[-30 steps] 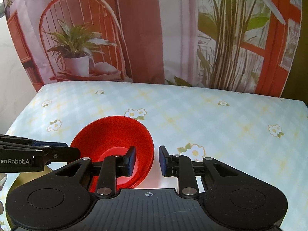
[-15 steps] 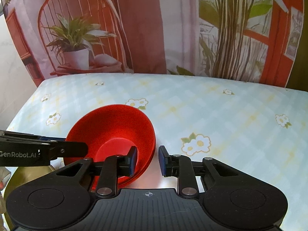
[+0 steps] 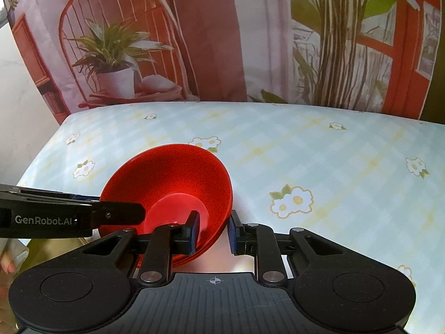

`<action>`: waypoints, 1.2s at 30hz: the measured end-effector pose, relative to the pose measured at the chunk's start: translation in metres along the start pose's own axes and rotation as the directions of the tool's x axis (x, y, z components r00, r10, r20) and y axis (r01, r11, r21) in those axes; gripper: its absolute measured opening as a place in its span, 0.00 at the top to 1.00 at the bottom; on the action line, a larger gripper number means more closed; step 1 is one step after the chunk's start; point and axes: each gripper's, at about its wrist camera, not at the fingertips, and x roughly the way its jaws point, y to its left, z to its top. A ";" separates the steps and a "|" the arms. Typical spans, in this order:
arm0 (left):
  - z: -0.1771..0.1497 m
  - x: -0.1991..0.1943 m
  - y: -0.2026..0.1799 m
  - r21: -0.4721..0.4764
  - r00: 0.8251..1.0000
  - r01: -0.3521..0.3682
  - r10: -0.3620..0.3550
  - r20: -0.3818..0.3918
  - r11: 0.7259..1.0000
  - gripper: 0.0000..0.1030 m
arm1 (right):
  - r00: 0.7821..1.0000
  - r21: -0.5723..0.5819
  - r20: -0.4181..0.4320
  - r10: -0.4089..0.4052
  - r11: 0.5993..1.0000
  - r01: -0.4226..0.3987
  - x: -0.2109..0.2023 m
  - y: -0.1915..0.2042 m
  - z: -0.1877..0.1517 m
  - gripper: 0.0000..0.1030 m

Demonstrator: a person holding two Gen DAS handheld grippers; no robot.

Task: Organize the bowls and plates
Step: 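Grasp the rim of the stacked red bowls with the left gripper and lift, then carry the red bowl stack and lower it onto the green plate stack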

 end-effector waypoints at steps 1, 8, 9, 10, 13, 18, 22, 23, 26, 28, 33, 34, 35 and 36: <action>0.000 0.000 0.000 0.002 1.000 0.001 -0.001 -0.001 1.000 0.72 | 1.000 0.001 -0.001 0.001 1.000 -0.001 -0.001 -0.001 0.000 0.82; 0.001 -0.007 -0.007 0.029 1.000 0.010 -0.011 0.014 1.000 0.72 | 1.000 0.005 0.015 -0.007 1.000 0.006 -0.011 -0.004 0.002 0.83; 0.002 -0.009 -0.008 0.034 1.000 0.012 -0.013 0.019 0.999 0.72 | 1.000 0.005 0.018 -0.008 1.000 0.008 -0.012 -0.004 0.002 0.83; 0.002 -0.011 -0.010 0.038 1.000 0.014 -0.015 0.022 0.999 0.72 | 1.000 0.005 0.022 -0.009 1.000 0.009 -0.014 -0.005 0.003 0.83; 0.002 -0.018 -0.014 0.048 0.999 0.015 -0.017 0.034 0.999 0.72 | 0.999 0.006 0.034 -0.012 1.000 0.012 -0.022 -0.006 0.003 0.83; 0.000 -0.031 -0.021 0.062 0.998 0.014 -0.018 0.055 0.998 0.72 | 0.998 0.007 0.055 -0.011 1.000 0.010 -0.036 -0.005 0.003 0.83; -0.003 -0.042 -0.026 0.072 0.997 0.012 -0.017 0.071 0.997 0.72 | 0.998 0.004 0.070 -0.006 1.000 0.006 -0.047 -0.002 0.003 0.83; -0.004 -0.046 -0.027 0.074 0.997 0.011 -0.016 0.076 0.997 0.72 | 0.997 0.003 0.073 -0.005 1.000 0.005 -0.050 -0.002 0.002 0.83; -0.007 -0.056 -0.028 0.077 0.996 0.010 -0.017 0.092 0.997 0.72 | 0.997 0.000 0.083 -0.001 1.000 0.001 -0.058 0.001 0.000 0.83; -0.008 -0.063 -0.028 0.079 0.995 0.011 -0.019 0.102 0.997 0.72 | 0.996 -0.003 0.087 0.002 1.000 -0.002 -0.062 0.004 -0.001 0.83; -0.015 -0.076 -0.025 0.081 0.993 0.008 -0.018 0.114 0.997 0.72 | 0.996 -0.019 0.093 0.007 1.000 -0.005 -0.071 0.013 -0.005 0.83; -0.017 -0.079 -0.025 0.081 0.993 0.007 -0.016 0.117 0.997 0.72 | 0.996 -0.022 0.094 0.008 1.000 -0.006 -0.073 0.015 -0.006 0.83; -0.019 -0.082 -0.024 0.080 0.993 0.005 -0.015 0.120 0.997 0.72 | 0.995 -0.025 0.095 0.009 1.000 -0.006 -0.075 0.018 -0.006 0.83; -0.020 -0.085 -0.023 0.077 0.992 0.003 -0.013 0.125 0.997 0.72 | 0.995 -0.029 0.096 0.010 1.000 -0.007 -0.076 0.020 -0.007 0.83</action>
